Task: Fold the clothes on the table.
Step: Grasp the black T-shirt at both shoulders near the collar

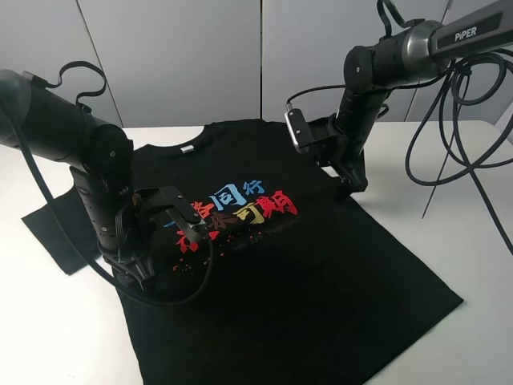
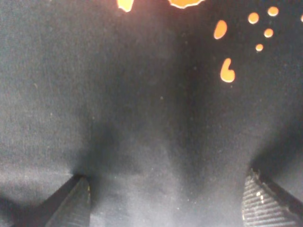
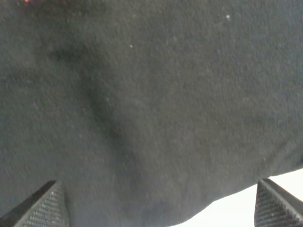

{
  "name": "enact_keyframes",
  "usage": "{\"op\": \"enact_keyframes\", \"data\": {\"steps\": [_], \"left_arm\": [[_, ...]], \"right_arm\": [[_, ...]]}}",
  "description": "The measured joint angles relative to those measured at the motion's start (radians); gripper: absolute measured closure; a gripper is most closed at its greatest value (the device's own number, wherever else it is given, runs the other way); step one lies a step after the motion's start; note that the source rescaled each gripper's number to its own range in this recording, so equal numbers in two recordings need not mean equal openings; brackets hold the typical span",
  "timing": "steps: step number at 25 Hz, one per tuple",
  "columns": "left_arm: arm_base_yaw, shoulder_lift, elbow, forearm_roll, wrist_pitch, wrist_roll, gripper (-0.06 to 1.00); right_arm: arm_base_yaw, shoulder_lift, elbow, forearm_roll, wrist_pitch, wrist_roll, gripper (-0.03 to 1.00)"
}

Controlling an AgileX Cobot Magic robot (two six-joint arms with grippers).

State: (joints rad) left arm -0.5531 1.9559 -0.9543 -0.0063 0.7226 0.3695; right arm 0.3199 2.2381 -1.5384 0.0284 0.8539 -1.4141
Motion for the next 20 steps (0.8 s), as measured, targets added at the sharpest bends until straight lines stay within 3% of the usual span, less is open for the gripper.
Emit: {"op": "enact_keyframes", "data": {"steps": [9, 20], "left_arm": [[0.000, 0.000, 0.000, 0.006, 0.002, 0.000, 0.08], [0.000, 0.000, 0.000, 0.006, 0.002, 0.000, 0.08]], "right_arm": [[0.000, 0.013, 0.000, 0.036, 0.011, -0.019, 0.15], [0.028, 0.037, 0.002, -0.034, 0.025, -0.010, 0.22]]}}
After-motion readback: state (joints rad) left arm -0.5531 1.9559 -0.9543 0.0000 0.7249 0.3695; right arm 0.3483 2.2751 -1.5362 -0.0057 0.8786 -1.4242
